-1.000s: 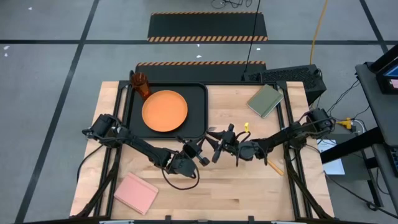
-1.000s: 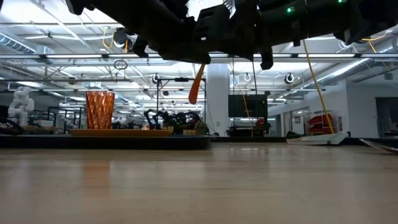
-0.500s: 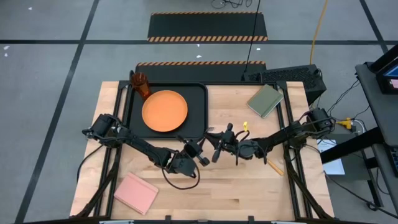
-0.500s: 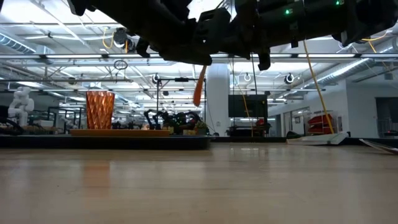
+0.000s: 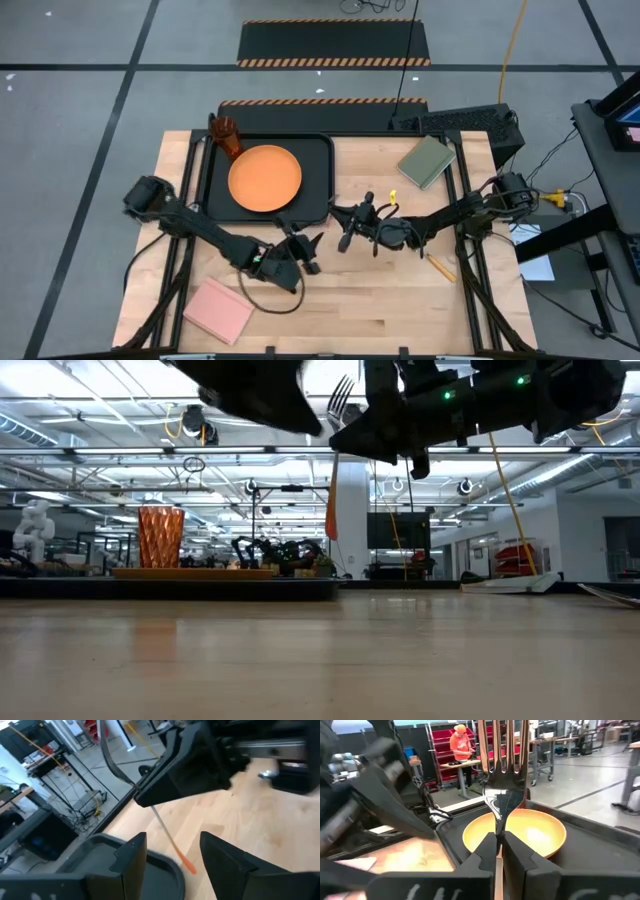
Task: Pick and place plate/cup/fork/spoon on tray
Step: Put the orange fork on the black tray
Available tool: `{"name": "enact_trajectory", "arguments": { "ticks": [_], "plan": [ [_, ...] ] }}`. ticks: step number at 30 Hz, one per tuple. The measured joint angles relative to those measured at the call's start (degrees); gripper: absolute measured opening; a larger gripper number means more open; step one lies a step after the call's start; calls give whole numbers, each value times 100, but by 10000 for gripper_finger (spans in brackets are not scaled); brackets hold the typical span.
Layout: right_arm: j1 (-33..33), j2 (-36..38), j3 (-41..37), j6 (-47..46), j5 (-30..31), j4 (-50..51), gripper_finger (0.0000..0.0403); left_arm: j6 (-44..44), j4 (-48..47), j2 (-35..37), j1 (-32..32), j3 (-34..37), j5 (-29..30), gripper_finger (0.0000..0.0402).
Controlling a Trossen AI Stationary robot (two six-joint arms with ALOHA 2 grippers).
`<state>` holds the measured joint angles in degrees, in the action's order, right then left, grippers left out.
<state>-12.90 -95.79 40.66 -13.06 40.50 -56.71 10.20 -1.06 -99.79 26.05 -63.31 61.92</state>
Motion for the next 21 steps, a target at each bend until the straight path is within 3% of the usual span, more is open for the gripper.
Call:
{"name": "enact_trajectory", "arguments": {
  "ticks": [10,14,21],
  "plan": [
    [934,0,222,-935,-1091,810,4,1000,-2331,1516,120,42,20,168],
    [1340,-7,500,-1297,-1358,1445,4,1318,-2750,1826,96,217,114,152],
    [1869,-265,804,-1585,-1528,1376,5,965,-2717,1854,-188,310,317,137]
  ]
}}
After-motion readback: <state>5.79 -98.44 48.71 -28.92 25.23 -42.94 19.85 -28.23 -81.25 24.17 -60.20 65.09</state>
